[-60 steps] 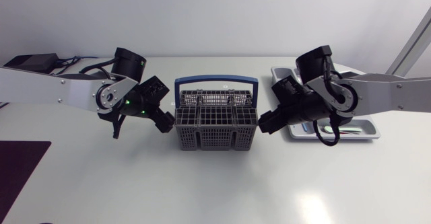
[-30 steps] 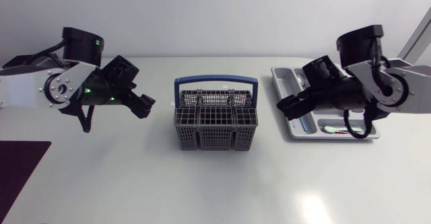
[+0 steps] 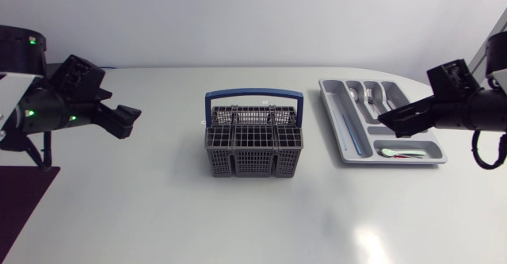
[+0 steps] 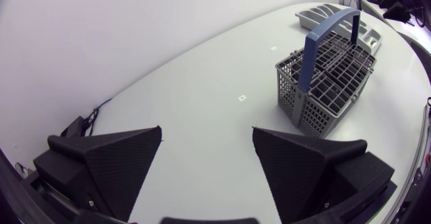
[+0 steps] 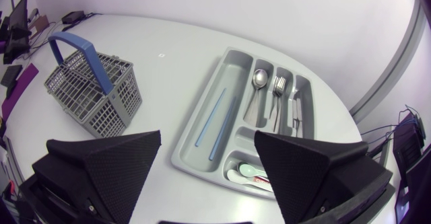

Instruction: Unload the cutlery basket into the drawer organizer.

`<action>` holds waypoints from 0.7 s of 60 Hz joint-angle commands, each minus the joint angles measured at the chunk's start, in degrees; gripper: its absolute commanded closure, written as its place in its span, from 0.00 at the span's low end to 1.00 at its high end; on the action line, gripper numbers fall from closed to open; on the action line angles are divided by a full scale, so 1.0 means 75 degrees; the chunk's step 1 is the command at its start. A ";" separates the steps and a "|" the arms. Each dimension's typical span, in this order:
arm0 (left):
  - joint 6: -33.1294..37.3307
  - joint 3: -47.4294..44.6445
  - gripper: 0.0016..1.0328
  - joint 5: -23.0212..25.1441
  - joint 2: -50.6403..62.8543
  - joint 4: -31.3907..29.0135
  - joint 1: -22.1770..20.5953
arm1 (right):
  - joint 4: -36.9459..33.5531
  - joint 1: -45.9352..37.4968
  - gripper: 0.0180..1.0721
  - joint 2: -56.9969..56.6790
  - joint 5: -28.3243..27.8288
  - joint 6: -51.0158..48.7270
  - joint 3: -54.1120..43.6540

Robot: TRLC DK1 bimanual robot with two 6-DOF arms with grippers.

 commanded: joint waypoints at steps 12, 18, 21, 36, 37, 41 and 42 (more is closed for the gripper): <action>-0.0169 -0.1279 0.04 0.0061 -0.1802 0.0534 0.0152 | 0.0266 -0.0632 0.05 -0.0595 -0.0126 -0.0237 -0.0620; -0.0439 -0.1478 0.04 0.0073 -0.2563 0.0581 0.0176 | 0.0817 -0.0703 0.05 -0.1134 -0.0067 -0.0331 -0.1136; -0.0497 -0.1560 0.04 0.0073 -0.2962 0.0593 0.0222 | 0.1039 -0.0703 0.05 -0.1462 -0.0056 -0.0401 -0.1429; -0.1165 -0.2451 0.04 0.0073 -0.4802 0.1062 0.0422 | 0.1250 -0.0632 0.05 -0.2306 0.0999 0.0032 -0.2027; -0.1224 -0.2509 0.04 0.0073 -0.4954 0.1085 0.0422 | 0.1250 -0.0632 0.05 -0.2318 0.1069 0.0079 -0.2050; -0.1529 -0.2837 0.04 0.0073 -0.5587 0.1191 0.0445 | 0.1285 -0.0632 0.05 -0.2341 0.1210 0.0103 -0.2132; -0.1599 -0.2943 0.04 0.0073 -0.5798 0.1237 0.0445 | 0.1309 -0.0632 0.05 -0.2341 0.1222 0.0103 -0.2167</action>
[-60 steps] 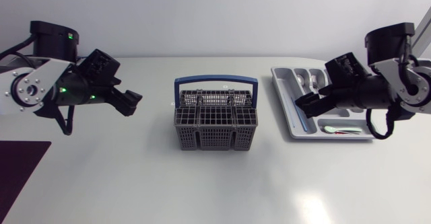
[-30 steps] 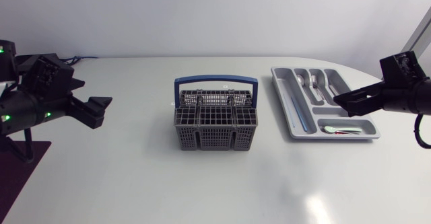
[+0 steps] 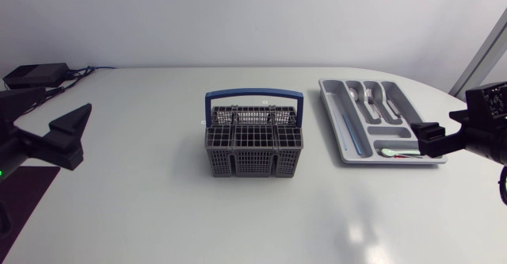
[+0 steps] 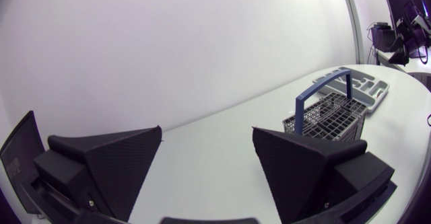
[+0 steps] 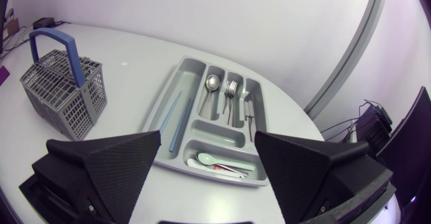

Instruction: Unload the cutlery basket into the drawer organizer.

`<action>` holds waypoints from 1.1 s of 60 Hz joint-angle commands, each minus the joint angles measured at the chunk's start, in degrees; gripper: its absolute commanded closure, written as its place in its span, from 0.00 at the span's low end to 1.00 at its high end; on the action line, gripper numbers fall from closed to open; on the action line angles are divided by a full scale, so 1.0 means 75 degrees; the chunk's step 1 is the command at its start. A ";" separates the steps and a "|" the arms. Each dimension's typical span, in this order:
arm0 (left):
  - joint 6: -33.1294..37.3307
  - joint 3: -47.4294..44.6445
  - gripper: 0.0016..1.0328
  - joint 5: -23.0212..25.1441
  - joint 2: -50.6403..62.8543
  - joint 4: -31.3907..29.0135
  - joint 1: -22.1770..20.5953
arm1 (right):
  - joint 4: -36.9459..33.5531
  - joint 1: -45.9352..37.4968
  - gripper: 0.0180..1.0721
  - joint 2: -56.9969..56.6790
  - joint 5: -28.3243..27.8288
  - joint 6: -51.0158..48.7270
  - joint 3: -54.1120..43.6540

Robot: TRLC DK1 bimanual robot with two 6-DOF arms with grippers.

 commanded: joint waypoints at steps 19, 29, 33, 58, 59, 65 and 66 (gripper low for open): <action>-0.1490 -0.1541 0.04 0.0058 -0.3062 0.0159 0.0204 | 0.1570 0.0067 0.05 -0.1720 0.0489 0.0492 -0.1694; -0.1760 -0.1728 0.04 0.0058 -0.3507 0.0136 0.0227 | 0.2355 0.0114 0.05 -0.2951 0.0536 0.0738 -0.2643; -0.1809 -0.1855 0.04 0.0012 -0.3529 0.0166 0.0201 | 0.2358 0.0217 0.05 -0.3264 0.0596 0.0893 -0.2818; -0.2180 -0.2643 0.04 -0.0340 -0.3514 0.0399 0.0092 | 0.1926 0.1000 0.05 -0.4850 0.0968 0.1899 -0.3616; -0.2196 -0.2675 0.04 -0.0354 -0.3513 0.0408 0.0088 | 0.1909 0.1032 0.05 -0.4915 0.0983 0.1940 -0.3648; -0.2288 -0.2871 0.04 -0.0441 -0.3510 0.0466 0.0061 | 0.1802 0.1226 0.05 -0.5308 0.1075 0.2190 -0.3846; -0.2304 -0.2904 0.04 -0.0456 -0.3509 0.0476 0.0056 | 0.1783 0.1259 0.05 -0.5376 0.1091 0.2233 -0.3880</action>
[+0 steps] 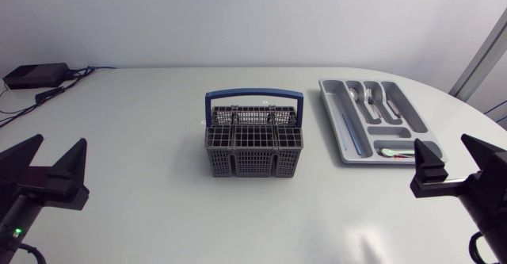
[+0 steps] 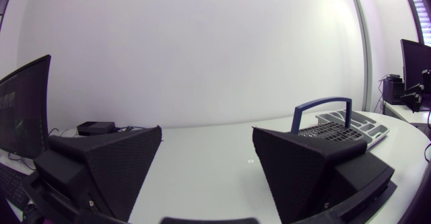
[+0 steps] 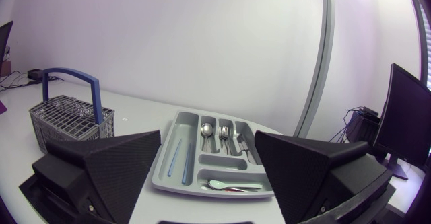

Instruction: Unload the cutlery basket into the drawer organizer.

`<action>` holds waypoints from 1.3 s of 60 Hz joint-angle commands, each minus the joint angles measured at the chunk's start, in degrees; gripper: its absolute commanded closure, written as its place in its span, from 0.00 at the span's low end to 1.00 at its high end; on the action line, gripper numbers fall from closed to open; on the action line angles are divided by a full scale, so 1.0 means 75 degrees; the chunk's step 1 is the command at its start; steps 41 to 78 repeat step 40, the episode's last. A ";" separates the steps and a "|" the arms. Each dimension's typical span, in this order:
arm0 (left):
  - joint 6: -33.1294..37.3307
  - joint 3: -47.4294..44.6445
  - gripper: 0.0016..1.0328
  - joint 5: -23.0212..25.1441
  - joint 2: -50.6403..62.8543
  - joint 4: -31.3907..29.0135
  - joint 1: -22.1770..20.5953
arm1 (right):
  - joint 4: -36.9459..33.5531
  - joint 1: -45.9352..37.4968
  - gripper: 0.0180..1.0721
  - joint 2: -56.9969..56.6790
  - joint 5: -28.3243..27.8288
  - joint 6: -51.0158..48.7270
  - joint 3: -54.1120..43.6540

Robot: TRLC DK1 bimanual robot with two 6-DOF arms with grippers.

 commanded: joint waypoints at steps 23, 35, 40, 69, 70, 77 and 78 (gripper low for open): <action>-0.0593 -0.0992 0.04 -0.0389 -0.0019 0.0337 -0.0168 | -0.0514 0.0858 0.05 -0.1718 0.0439 0.1322 -0.1027; -0.0593 -0.0992 0.04 -0.0389 -0.0019 0.0337 -0.0168 | -0.0514 0.0858 0.05 -0.1718 0.0439 0.1322 -0.1027; -0.0593 -0.0992 0.04 -0.0389 -0.0019 0.0337 -0.0168 | -0.0514 0.0858 0.05 -0.1718 0.0439 0.1322 -0.1027; -0.0593 -0.0992 0.04 -0.0389 -0.0019 0.0337 -0.0168 | -0.0514 0.0858 0.05 -0.1718 0.0439 0.1322 -0.1027; -0.0593 -0.0992 0.04 -0.0389 -0.0019 0.0337 -0.0168 | -0.0514 0.0858 0.05 -0.1718 0.0439 0.1322 -0.1027; -0.0593 -0.0992 0.04 -0.0389 -0.0019 0.0337 -0.0168 | -0.0514 0.0858 0.05 -0.1718 0.0439 0.1322 -0.1027; -0.0593 -0.0992 0.04 -0.0389 -0.0019 0.0337 -0.0168 | -0.0514 0.0858 0.05 -0.1718 0.0439 0.1322 -0.1027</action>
